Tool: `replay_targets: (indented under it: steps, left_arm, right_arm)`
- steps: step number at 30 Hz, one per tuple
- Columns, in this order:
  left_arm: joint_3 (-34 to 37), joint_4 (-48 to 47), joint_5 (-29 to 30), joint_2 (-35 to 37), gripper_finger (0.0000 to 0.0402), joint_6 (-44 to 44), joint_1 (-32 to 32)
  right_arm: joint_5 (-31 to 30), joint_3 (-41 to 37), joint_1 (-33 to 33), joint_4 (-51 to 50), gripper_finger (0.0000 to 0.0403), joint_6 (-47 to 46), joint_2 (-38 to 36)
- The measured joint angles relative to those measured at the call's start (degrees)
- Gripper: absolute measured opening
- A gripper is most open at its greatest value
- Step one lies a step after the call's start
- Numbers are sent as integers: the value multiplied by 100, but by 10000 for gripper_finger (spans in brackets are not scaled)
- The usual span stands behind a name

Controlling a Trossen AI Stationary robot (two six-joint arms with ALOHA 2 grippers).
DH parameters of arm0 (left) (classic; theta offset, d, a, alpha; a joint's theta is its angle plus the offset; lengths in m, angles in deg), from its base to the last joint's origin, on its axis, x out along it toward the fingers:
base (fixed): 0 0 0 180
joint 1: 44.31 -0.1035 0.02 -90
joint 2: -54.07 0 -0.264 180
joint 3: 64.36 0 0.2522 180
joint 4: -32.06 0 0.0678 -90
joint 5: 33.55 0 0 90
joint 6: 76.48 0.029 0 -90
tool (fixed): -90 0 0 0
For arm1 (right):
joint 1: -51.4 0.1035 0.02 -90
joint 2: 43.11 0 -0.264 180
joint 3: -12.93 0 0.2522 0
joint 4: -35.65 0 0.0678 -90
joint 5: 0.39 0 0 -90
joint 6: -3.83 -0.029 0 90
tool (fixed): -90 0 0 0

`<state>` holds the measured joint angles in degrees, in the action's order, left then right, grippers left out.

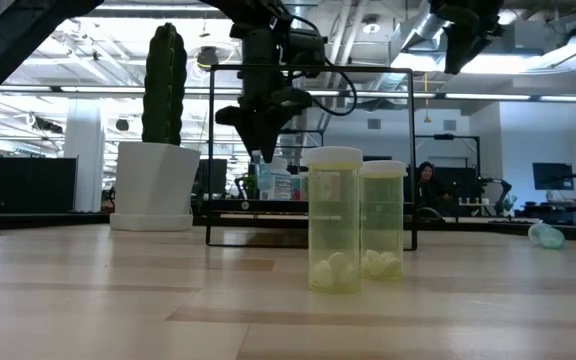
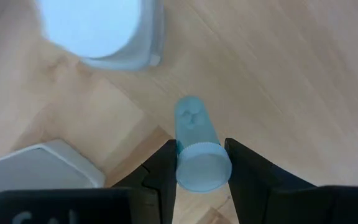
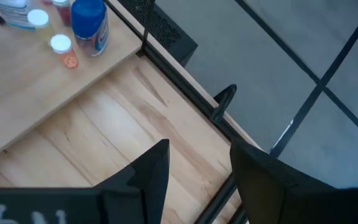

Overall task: Pick and place medicine bottles onto shelf by color
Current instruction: Put the blue pill bottle on the shelf

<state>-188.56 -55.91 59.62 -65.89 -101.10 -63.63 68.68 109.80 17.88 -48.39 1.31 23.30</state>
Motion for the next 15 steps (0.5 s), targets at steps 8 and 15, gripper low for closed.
replay_targets:
  steps: [8, 15]
  left_arm:
    - [8, 55, -366, -248, 100, 140, -8]
    - [-2, 85, -388, -289, 100, 146, -18]
  right_arm:
    - [6, 0, 5, 25, 191, -2, 0]
    - [8, 0, 11, 25, 191, -2, 0]
